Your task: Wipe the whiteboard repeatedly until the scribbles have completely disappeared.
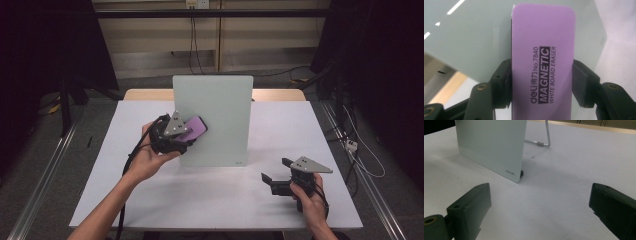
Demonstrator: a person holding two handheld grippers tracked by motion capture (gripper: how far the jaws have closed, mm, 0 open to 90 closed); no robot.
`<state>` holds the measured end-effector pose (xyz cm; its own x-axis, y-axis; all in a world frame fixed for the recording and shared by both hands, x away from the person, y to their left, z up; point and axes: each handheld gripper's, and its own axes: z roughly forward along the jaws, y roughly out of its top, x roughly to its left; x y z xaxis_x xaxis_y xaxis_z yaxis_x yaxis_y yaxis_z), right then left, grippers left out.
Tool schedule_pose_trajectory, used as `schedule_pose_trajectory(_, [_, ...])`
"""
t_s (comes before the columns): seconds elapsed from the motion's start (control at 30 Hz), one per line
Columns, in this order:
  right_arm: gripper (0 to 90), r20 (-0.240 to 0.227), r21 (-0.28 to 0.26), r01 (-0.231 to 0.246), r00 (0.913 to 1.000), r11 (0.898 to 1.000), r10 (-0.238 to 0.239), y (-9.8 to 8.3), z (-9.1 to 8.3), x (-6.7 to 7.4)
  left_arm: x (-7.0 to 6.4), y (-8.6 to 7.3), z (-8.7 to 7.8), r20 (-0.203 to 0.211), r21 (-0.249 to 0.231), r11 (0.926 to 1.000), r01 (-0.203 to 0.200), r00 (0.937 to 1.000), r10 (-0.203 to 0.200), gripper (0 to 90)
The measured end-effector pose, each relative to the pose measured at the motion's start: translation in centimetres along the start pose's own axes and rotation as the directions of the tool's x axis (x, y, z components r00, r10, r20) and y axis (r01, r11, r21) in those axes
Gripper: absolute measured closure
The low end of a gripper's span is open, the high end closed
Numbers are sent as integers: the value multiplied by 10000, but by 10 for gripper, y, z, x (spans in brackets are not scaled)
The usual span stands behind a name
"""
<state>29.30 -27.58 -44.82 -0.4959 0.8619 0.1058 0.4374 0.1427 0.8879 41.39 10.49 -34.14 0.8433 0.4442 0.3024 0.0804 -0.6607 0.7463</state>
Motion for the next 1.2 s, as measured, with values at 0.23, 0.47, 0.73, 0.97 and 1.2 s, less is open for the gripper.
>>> schedule_pose_trajectory(0.23, [41,-25,11,3,10000,10000,-3,0,0,0,21,19,-14,-536,-754,9961,454,9973,-495,410])
schedule_pose_trajectory(0.47, [41,-19,7,-18,10000,10000,18,0,0,0,4,12,-3,-527,-225,9997,-136,9985,124,410])
schedule_pose_trajectory(0.73, [41,-69,26,76,9999,10000,-76,0,2,2,-27,-7,22,314,468,9966,-678,9973,663,409])
schedule_pose_trajectory(0.97, [41,-37,3,27,10000,10000,-27,0,0,0,-48,-21,40,1129,1150,9879,-1040,9894,910,410])
schedule_pose_trajectory(1.2, [41,-45,42,82,10000,10000,-82,0,2,1,-60,-15,54,1605,1426,9802,-1374,9804,1141,410])
